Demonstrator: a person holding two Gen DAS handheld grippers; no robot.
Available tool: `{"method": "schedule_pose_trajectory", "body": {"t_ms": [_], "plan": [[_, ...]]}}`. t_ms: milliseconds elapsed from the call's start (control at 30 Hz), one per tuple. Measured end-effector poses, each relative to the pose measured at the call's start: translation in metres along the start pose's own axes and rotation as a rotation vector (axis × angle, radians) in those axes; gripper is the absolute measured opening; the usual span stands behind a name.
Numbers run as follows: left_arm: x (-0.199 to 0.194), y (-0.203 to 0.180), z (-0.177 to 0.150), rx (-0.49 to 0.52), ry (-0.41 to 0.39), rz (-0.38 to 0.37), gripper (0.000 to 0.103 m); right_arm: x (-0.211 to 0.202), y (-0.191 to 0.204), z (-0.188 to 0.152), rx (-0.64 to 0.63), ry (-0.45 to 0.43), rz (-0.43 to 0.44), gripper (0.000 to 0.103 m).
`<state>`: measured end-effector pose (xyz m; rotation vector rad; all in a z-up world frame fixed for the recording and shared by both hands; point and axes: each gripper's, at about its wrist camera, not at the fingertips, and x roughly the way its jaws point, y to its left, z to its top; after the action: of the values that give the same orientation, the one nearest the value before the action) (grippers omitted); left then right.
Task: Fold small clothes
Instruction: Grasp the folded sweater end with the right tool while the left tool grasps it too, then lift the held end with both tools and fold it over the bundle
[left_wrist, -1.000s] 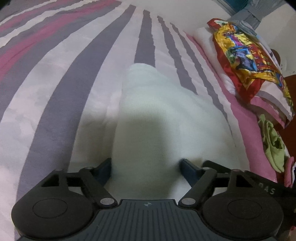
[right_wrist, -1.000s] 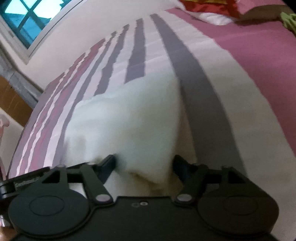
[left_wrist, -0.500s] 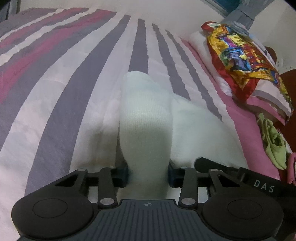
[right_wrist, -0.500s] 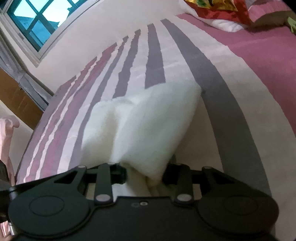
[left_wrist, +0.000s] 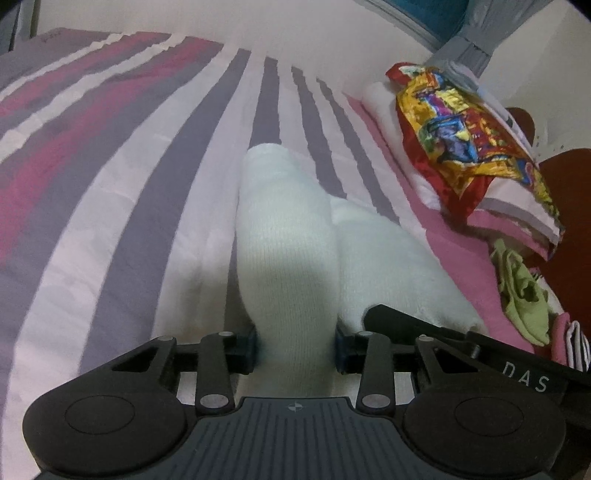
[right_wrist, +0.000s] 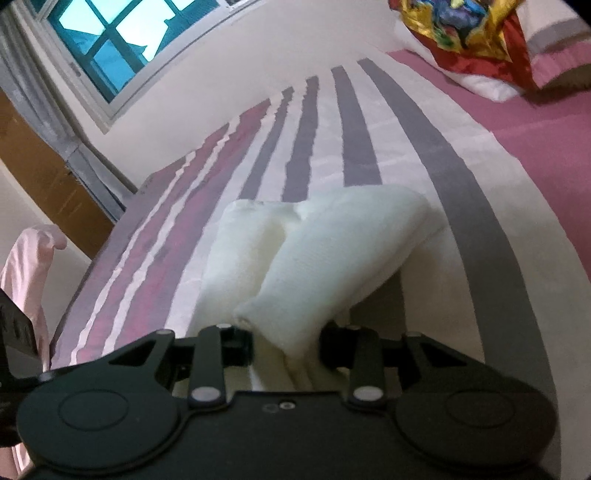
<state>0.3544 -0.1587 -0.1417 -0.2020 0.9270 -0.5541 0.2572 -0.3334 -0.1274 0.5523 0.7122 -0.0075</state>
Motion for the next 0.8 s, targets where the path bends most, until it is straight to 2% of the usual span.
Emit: {"method": "schedule_pose_trajectory", "body": {"t_ms": [200, 467, 800], "plan": [[-0.034, 0.017, 0.010, -0.005, -0.031, 0.018, 0.038, -0.007, 0.033, 0.004, -0.045, -0.013, 0.032, 0.032], [-0.075, 0.066, 0.017, -0.018, -0.074, 0.074, 0.038, 0.003, 0.084, -0.001, -0.087, 0.000, 0.100, 0.032], [-0.068, 0.134, 0.002, -0.079, -0.053, 0.125, 0.038, 0.045, 0.123, -0.028, -0.119, 0.054, 0.102, 0.032]]}}
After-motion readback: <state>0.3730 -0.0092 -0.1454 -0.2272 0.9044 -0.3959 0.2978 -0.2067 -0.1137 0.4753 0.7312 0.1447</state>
